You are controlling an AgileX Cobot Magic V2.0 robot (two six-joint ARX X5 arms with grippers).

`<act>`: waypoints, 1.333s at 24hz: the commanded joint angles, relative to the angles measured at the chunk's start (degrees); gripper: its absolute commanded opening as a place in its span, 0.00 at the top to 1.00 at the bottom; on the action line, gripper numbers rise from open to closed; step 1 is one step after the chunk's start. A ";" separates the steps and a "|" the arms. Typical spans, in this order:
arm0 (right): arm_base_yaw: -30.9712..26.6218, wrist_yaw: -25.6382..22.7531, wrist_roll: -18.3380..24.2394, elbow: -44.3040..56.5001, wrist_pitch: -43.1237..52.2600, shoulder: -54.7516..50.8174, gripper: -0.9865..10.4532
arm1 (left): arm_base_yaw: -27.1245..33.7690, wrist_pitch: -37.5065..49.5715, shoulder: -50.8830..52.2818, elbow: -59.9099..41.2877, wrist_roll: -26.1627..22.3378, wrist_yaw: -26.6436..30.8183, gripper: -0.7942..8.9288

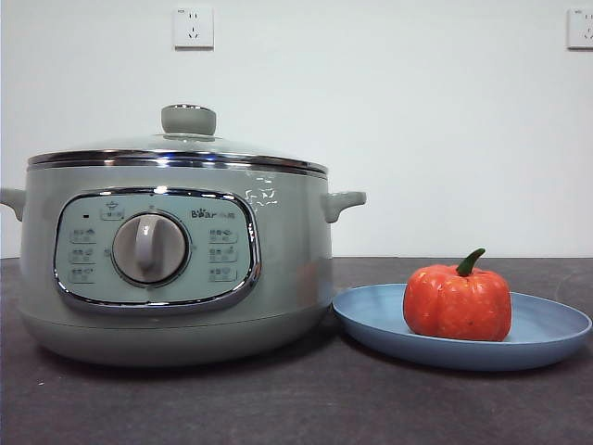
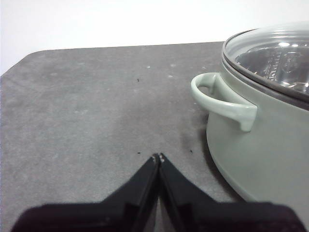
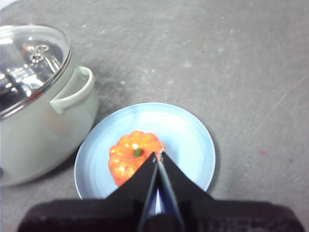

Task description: Take the pumpkin out from the steamer,put the pumpkin in the blue plate,close the lid

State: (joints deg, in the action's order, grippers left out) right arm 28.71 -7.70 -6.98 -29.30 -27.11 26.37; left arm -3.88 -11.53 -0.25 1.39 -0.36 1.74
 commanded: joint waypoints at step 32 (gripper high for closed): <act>-25.20 19.37 12.00 28.81 17.53 -26.10 0.93 | 0.15 -0.26 0.17 -0.72 0.55 -0.35 0.92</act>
State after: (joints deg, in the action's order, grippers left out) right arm 3.46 11.81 5.17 -1.39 -9.93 0.25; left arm -3.88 -11.53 -0.25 1.39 -0.34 1.69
